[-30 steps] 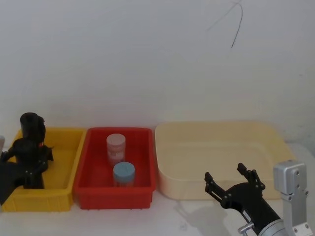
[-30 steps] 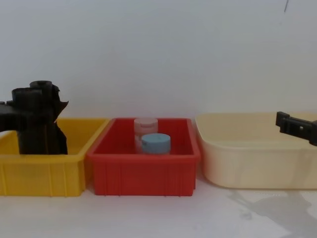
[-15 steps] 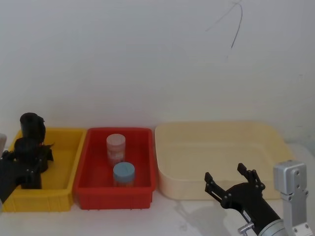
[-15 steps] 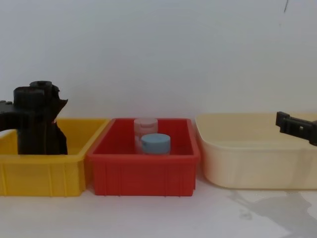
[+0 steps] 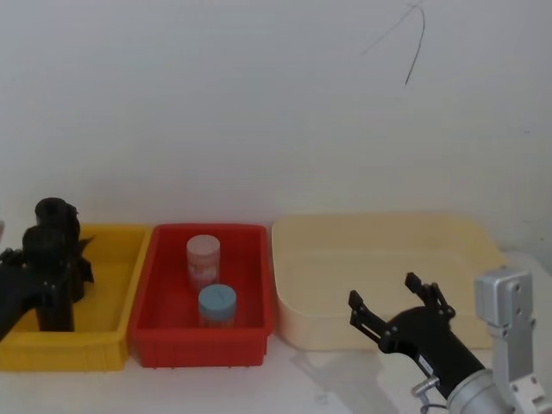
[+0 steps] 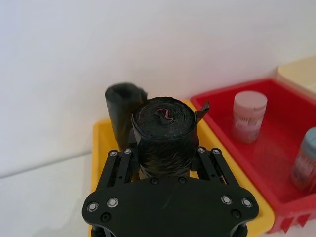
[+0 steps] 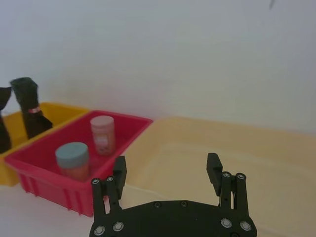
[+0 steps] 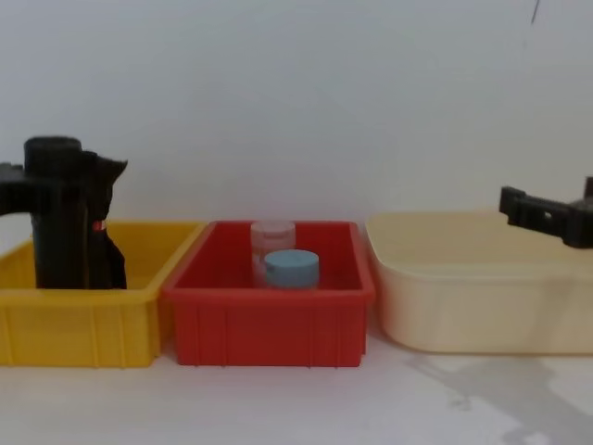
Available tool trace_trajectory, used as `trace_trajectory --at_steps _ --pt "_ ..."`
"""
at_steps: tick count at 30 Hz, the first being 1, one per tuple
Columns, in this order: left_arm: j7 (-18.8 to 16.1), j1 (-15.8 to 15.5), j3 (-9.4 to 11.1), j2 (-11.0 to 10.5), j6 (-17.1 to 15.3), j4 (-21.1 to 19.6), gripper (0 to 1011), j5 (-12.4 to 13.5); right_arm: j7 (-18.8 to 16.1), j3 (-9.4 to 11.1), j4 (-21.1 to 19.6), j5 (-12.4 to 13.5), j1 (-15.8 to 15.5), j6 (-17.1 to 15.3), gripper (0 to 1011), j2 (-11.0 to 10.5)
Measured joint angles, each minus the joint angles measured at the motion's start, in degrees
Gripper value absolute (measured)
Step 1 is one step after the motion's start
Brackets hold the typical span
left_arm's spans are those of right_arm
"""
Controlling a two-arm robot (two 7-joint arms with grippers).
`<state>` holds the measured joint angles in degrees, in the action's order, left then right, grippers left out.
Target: Pick up the garbage bag with the one hand and transfer it to the other hand.
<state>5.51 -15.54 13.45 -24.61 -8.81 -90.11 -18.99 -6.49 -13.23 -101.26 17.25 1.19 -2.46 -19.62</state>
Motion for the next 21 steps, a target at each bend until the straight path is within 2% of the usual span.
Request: trace_trajectory --at_steps 7,13,21 --pt "1.4 -1.4 -1.6 0.1 -1.9 -2.1 508 -2.2 -3.6 -0.6 -0.1 1.3 2.8 -1.5 1000 -0.5" --pt "3.2 -4.1 -2.9 0.1 -4.8 -4.1 508 -4.5 -7.3 -1.5 -0.1 2.7 6.1 -2.9 1000 -1.0" --pt "6.3 -7.8 -3.2 -0.3 -7.5 -5.3 508 -6.7 -12.8 -3.1 0.6 5.0 10.9 -4.9 1000 -1.8"
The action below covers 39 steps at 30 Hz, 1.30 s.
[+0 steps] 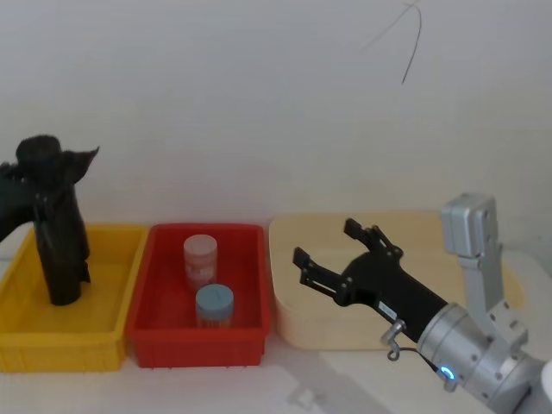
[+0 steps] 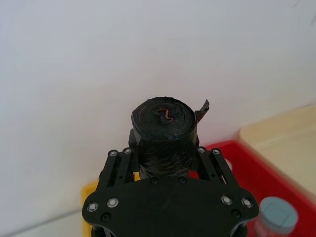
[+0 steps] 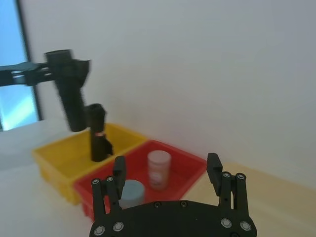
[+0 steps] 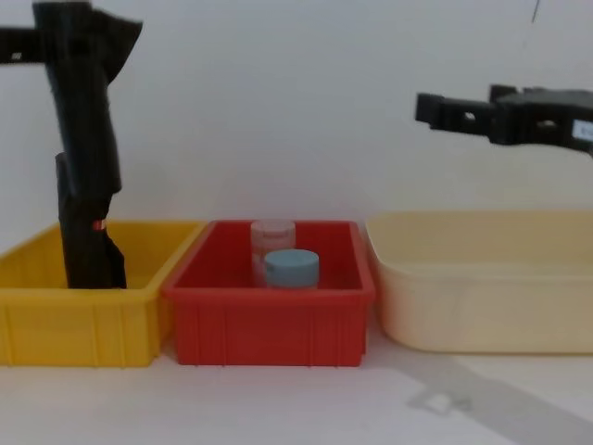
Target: Pick up the garbage bag with the one hand and transfer it to the other hand.
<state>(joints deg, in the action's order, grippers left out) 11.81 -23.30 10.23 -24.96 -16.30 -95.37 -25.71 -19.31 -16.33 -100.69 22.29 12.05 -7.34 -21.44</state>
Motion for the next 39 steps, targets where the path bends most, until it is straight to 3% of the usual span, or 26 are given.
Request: trace_trajectory --at_steps 15,28,39 --pt "8.4 -6.1 3.6 -0.8 -2.8 0.4 508 -3.5 -10.7 -4.1 4.3 4.1 9.4 -3.7 1000 -1.0" --pt "16.7 -9.6 8.0 -1.4 -1.6 2.3 508 -5.0 -15.4 -7.2 8.7 6.1 14.8 -6.0 1000 -0.4" --pt "21.3 -11.1 10.5 -1.4 -1.1 3.8 508 -6.6 -16.9 -8.7 11.3 6.9 16.9 -6.3 1000 0.2"
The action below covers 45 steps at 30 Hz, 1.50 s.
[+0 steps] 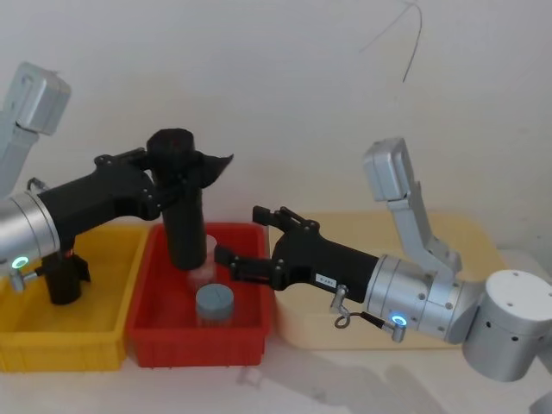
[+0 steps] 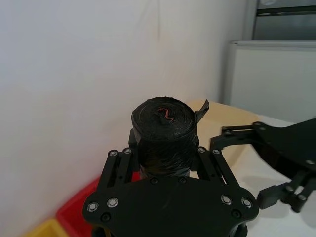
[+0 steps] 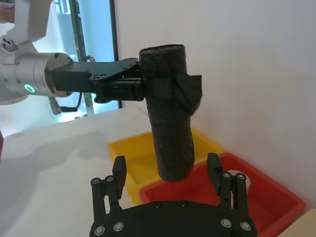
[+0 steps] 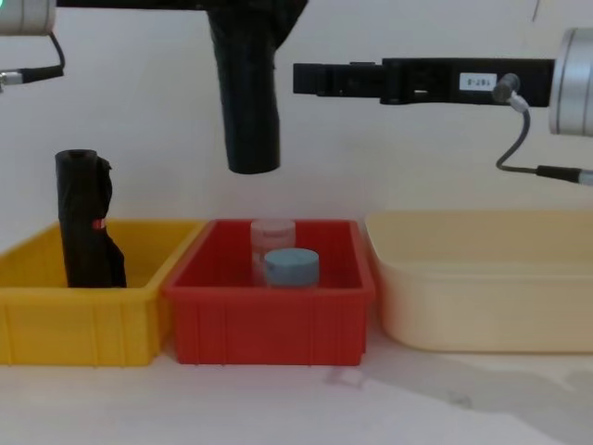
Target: Pick up the garbage bag with the one hand and transfer it to the other hand.
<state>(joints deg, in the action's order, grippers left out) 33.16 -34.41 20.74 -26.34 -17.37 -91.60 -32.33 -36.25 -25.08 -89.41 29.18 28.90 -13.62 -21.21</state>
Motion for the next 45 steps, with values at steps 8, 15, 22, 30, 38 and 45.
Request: trace_trajectory --at_steps 8,15,22,30,38,45 --pt "3.5 -1.1 1.6 0.0 0.3 1.4 508 -1.4 -1.7 -0.8 1.7 1.7 0.9 -0.5 1000 0.4" --pt "5.8 -1.9 2.7 0.0 0.3 2.6 508 -2.5 -2.9 -1.1 2.8 3.3 1.2 -0.9 1000 0.8" --pt "7.5 -2.7 3.6 0.2 -0.3 3.6 508 -3.8 -3.8 -1.3 4.0 4.6 1.4 -1.0 1000 1.0" --pt "8.4 -3.4 4.1 0.5 -1.4 4.4 508 -5.2 -4.1 -1.5 5.0 5.7 1.1 -0.7 1000 1.0" --pt "9.1 -4.3 4.9 0.7 -2.6 5.3 508 -6.2 -4.8 -1.5 5.8 7.1 0.3 0.1 1000 1.1" --pt "10.0 -5.2 5.8 0.9 -3.2 6.1 508 -6.8 -5.3 -1.6 6.3 8.2 -0.2 0.6 1000 1.3"
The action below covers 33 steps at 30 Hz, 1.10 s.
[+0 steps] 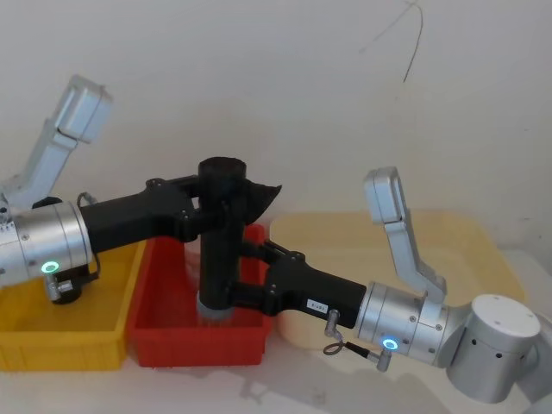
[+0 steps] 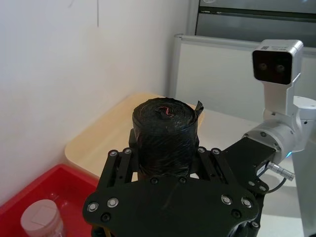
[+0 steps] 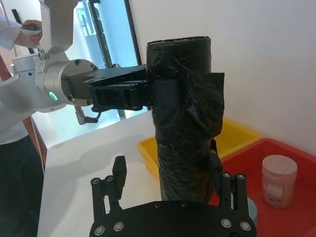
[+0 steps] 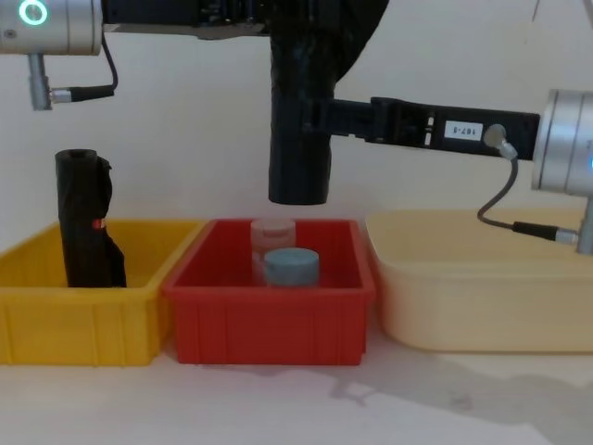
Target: Pick up the garbage bag with the one hand and transfer it to the other hand.
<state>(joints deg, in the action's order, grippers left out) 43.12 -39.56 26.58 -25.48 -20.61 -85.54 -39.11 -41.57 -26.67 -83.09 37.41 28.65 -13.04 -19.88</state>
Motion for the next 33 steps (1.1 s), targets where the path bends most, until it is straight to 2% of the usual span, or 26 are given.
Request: trace_trajectory --at_steps 28,33 --pt "3.3 -2.2 2.5 0.2 -1.8 2.4 508 -2.7 -1.2 -1.4 3.9 2.4 1.3 0.8 1000 1.0" --pt "3.4 -2.3 2.6 0.2 -1.9 2.6 508 -2.8 -1.3 -1.6 4.4 2.6 1.6 0.8 908 1.0"
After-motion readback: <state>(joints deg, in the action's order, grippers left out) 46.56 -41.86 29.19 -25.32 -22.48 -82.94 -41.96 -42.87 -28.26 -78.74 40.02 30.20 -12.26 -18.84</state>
